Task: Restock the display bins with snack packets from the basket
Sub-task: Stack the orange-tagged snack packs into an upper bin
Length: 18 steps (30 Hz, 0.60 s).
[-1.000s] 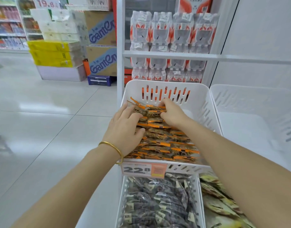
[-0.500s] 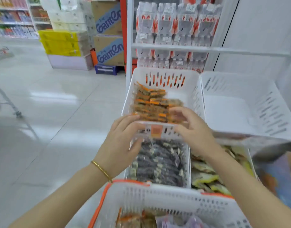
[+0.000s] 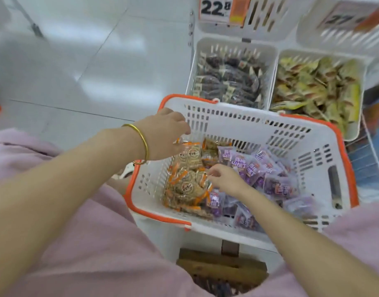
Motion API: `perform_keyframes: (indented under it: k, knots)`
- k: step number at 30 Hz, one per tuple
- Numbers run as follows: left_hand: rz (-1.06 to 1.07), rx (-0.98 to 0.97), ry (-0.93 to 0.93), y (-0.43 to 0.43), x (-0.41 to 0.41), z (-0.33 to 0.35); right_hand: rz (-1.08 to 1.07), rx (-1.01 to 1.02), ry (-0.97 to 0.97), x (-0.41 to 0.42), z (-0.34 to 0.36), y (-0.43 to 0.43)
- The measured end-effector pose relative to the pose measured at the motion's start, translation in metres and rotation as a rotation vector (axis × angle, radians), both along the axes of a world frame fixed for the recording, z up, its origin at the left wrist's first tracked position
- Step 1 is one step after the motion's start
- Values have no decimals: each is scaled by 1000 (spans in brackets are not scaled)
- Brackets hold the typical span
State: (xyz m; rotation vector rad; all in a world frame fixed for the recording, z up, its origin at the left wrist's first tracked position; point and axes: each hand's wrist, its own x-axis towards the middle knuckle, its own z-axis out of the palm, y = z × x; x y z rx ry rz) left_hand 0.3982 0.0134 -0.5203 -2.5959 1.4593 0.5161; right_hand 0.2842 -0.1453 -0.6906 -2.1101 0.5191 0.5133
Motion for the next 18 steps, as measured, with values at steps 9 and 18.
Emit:
perform_keyframes:
  k: [9, 18]
  knots:
    - [-100, 58, -57, 8, 12, -14, 285, -562, 28, 43, -70, 62]
    - [-42, 31, 10, -7, 13, -13, -125, -32, -157, 22, -13, 14]
